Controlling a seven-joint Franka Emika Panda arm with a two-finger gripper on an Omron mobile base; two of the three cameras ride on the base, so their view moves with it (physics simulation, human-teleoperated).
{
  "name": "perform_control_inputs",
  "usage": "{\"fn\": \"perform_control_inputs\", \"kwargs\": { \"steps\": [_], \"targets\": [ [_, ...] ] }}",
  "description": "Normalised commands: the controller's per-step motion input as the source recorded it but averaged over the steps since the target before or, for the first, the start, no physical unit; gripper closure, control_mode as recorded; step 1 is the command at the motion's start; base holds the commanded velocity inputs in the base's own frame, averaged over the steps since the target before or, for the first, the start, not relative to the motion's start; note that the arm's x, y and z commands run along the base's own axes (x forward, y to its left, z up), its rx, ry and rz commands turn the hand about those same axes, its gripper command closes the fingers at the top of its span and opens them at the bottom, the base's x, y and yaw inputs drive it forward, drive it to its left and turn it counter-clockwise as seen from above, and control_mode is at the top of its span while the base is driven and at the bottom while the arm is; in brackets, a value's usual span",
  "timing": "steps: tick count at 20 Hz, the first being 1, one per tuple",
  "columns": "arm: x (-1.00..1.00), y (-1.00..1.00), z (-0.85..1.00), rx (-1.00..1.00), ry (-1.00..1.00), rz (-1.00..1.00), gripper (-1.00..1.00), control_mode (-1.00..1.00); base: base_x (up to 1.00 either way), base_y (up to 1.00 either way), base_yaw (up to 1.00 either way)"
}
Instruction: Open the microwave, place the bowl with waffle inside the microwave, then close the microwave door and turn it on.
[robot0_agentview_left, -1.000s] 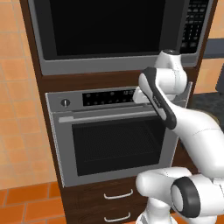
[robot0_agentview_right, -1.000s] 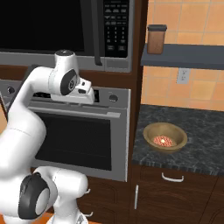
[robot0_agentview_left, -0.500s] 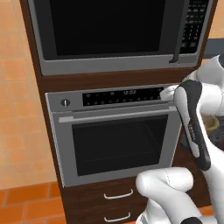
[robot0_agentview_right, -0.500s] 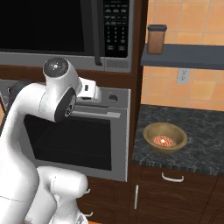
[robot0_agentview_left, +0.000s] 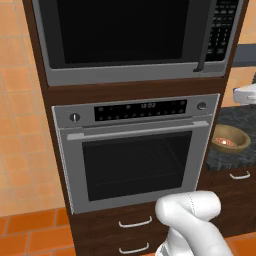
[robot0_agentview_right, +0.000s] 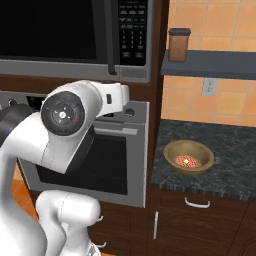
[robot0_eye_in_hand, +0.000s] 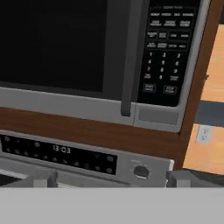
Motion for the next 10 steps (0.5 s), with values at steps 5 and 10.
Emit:
{"fn": "perform_control_inputs", "kwargs": {
  "steps": [5,10],
  "targets": [
    [0.44,0.0,0.68,0.07,-0.33,0.0,-1.0,-1.0,0.0,0.0,0.0],
    [0.73,0.01,0.3,0.12,-0.11,0.0,-1.0,-1.0,0.0,0.0,0.0]
  ]
}}
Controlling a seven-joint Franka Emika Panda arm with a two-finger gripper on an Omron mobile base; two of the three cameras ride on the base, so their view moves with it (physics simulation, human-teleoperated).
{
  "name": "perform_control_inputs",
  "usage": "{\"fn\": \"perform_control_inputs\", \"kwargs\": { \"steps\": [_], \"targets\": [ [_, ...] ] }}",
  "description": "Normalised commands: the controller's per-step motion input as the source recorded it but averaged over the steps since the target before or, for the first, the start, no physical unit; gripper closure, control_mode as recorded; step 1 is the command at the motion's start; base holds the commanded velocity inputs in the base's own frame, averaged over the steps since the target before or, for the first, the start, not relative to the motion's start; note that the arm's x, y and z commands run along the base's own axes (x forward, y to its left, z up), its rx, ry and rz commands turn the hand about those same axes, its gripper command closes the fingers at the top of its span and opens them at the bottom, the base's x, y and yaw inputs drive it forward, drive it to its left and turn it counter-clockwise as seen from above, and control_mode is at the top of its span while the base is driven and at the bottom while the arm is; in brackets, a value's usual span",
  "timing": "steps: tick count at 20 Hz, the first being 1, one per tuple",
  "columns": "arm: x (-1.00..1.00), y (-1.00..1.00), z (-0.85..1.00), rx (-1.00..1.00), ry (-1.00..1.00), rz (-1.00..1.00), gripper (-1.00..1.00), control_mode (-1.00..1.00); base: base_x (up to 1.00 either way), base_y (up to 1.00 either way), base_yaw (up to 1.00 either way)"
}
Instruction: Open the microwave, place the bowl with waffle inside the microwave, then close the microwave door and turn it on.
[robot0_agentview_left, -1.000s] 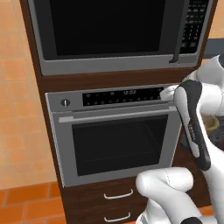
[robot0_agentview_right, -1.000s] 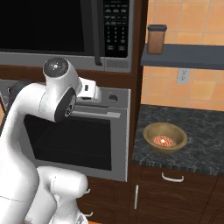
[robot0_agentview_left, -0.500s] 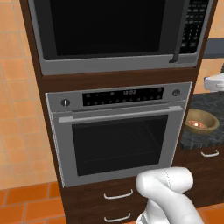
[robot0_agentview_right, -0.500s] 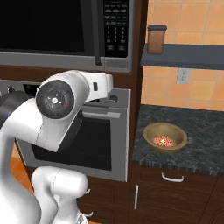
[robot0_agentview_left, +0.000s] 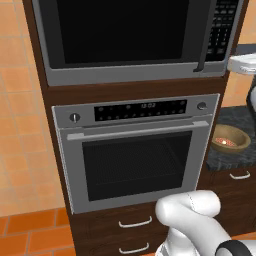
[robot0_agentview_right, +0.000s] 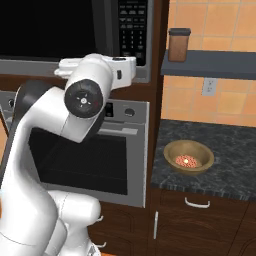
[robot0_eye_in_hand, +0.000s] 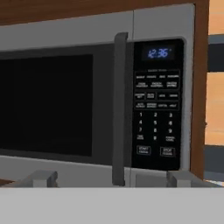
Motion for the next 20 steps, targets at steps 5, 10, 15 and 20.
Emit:
{"fn": "perform_control_inputs", "kwargs": {
  "steps": [5,10,15,20],
  "targets": [
    [0.95,-0.01,0.0,0.01,0.26,0.0,-1.0,-1.0,0.0,0.0,0.0],
    [0.36,0.0,-0.05,0.0,0.09,0.01,-1.0,-1.0,0.0,0.0,0.0],
    [0.6,0.0,-0.05,0.01,0.01,0.0,-1.0,-1.0,0.0,0.0,0.0],
    [0.67,0.0,-0.03,0.0,0.01,0.0,-1.0,-1.0,0.0,0.0,0.0]
  ]
}}
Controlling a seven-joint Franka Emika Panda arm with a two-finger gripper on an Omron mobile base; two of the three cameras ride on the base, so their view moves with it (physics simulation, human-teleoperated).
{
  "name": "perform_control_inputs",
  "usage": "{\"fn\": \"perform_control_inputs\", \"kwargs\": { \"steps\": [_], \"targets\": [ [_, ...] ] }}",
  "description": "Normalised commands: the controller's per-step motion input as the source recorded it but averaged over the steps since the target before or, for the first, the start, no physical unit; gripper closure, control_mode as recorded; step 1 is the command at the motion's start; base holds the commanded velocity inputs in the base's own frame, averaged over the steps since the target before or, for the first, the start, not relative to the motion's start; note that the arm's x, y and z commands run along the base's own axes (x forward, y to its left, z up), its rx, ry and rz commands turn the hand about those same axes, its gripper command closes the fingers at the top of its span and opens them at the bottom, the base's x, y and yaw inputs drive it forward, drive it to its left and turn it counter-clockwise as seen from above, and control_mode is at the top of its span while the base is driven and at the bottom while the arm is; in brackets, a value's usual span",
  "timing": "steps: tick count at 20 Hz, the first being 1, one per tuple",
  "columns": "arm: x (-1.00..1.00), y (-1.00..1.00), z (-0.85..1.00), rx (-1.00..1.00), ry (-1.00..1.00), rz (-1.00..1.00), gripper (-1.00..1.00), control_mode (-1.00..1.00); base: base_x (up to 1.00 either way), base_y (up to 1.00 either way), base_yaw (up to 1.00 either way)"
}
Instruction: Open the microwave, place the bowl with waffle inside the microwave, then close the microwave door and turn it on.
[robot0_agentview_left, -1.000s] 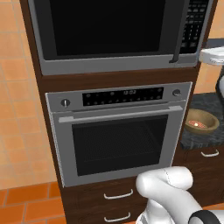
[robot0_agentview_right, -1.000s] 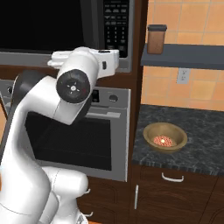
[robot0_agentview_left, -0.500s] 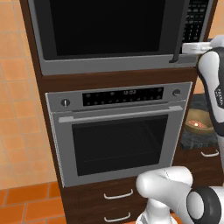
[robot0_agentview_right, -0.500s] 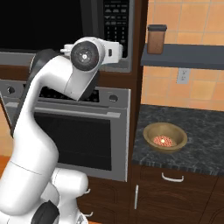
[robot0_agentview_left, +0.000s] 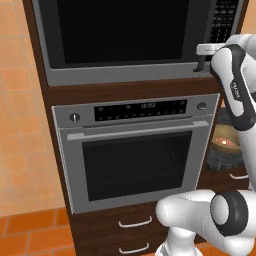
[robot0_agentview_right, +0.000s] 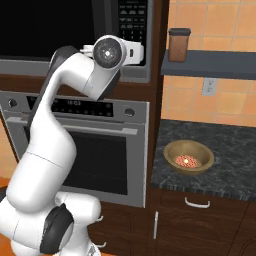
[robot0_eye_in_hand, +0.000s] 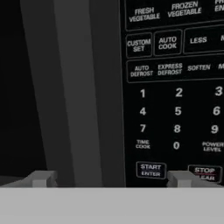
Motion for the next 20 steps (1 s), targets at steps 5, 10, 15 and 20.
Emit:
{"fn": "perform_control_inputs", "kwargs": {
  "steps": [5,10,15,20],
  "targets": [
    [0.72,0.0,-0.06,0.0,0.0,0.0,-1.0,-1.0,0.0,0.0,0.0],
    [0.63,0.0,-0.09,0.0,0.0,0.0,-1.0,-1.0,0.0,0.0,0.0],
    [0.3,0.0,-0.05,0.0,0.0,0.0,1.0,-1.0,0.0,0.0,0.0],
    [0.0,0.0,0.0,0.0,0.0,0.0,1.0,-1.0,0.0,0.0,0.0]
  ]
}}
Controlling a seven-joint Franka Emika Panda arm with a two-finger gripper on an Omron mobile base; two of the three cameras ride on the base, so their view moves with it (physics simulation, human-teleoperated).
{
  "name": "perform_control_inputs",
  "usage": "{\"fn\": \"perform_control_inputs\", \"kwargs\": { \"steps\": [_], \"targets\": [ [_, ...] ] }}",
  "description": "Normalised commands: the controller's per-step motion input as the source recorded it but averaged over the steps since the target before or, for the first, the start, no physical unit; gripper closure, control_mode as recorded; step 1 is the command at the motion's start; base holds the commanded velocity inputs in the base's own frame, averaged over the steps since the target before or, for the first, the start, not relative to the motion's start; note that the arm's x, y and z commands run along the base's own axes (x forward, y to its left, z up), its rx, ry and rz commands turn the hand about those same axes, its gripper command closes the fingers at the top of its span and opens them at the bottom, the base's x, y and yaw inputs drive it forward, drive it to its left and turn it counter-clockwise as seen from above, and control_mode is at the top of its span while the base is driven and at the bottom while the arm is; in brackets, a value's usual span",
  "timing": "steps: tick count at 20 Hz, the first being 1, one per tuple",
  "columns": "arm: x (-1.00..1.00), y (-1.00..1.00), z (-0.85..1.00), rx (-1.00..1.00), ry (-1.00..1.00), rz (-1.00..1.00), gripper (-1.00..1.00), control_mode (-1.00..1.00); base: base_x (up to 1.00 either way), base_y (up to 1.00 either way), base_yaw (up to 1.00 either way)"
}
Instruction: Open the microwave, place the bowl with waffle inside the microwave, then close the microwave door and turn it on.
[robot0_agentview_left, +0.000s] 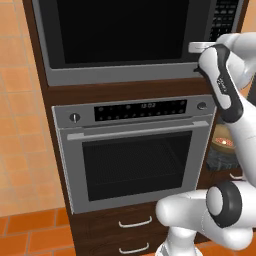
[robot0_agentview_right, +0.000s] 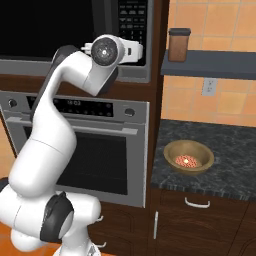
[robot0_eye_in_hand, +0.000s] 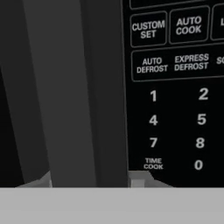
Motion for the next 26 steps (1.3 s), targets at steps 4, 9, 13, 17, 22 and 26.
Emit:
{"fn": "perform_control_inputs", "kwargs": {
  "steps": [4,9,13,17,22,26],
  "targets": [
    [0.0,0.0,0.0,0.0,0.0,0.0,1.0,-1.0,0.0,0.0,0.0],
    [-0.18,0.0,0.0,0.0,0.0,0.0,1.0,-1.0,0.0,0.0,0.0],
    [-0.63,0.0,0.0,0.0,0.0,0.0,1.0,-1.0,0.0,0.0,0.0],
    [-0.87,0.01,0.04,0.0,0.0,0.0,1.0,-1.0,0.0,0.0,0.0],
    [-0.99,0.18,0.07,0.0,0.0,-0.01,1.0,-1.0,0.0,0.0,0.0],
    [-1.0,0.37,0.0,-0.01,0.0,-0.06,1.0,-1.0,0.0,0.0,0.0]
  ]
}}
